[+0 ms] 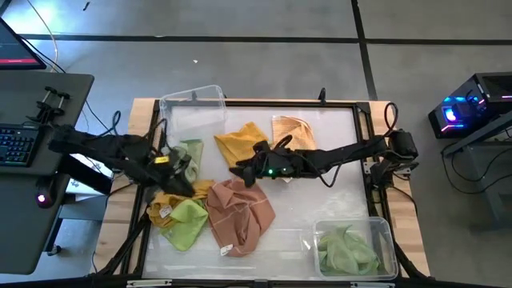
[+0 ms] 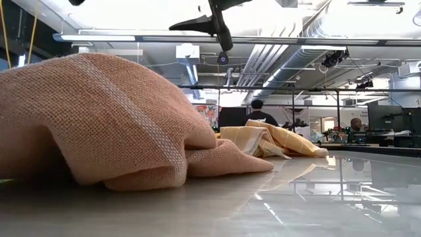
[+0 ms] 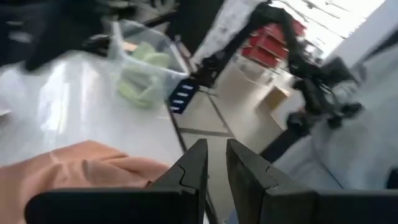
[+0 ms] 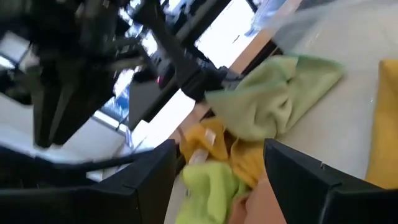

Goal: Sort towels by color in basket
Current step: Put the light green microfiber towel into the bottom transparent bin

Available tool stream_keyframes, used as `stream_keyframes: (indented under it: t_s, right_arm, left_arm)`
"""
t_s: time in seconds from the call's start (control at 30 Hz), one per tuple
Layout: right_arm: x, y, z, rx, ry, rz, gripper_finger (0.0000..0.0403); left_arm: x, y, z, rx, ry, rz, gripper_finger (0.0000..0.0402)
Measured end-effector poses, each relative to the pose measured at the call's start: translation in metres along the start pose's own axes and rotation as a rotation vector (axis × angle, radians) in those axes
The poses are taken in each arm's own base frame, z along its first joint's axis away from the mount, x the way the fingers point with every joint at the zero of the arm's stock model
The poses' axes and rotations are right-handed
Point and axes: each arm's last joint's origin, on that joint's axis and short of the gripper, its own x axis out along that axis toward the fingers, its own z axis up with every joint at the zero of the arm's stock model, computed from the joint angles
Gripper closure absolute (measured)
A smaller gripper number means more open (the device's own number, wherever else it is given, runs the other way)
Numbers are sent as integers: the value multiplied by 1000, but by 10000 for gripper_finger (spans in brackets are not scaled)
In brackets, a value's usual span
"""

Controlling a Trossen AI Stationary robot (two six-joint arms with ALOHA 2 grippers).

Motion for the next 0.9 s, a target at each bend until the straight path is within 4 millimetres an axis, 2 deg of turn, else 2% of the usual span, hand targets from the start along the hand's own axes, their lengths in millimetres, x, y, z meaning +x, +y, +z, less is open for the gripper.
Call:
stream_keyframes:
  t_s: [0.13, 0.3, 0.4, 0.47, 0.53, 0.63, 0.9]
  right_arm:
    - [-4, 7, -16, -54, 60, -4, 167]
    - [-9, 10, -32, -130, 141, -39, 167]
    - [-12, 12, -38, -153, 170, -50, 167]
    - [-13, 11, -42, -168, 195, -67, 167]
    - [-14, 11, -46, -185, 217, -77, 167]
    - [-16, 11, -50, -220, 247, -80, 167]
    - [-19, 13, -56, -239, 309, -57, 167]
  left_arm:
    - [15, 6, -11, 9, 126, 46, 361]
    - [33, 9, -47, -7, 475, 120, 378]
    - [42, 15, -68, 50, 642, 305, 389]
    - [49, 20, -77, 80, 676, 438, 393]
    - [58, 22, -82, 103, 700, 474, 388]
    - [73, 25, -88, 114, 739, 445, 360]
    - [100, 42, -119, 116, 946, 514, 239]
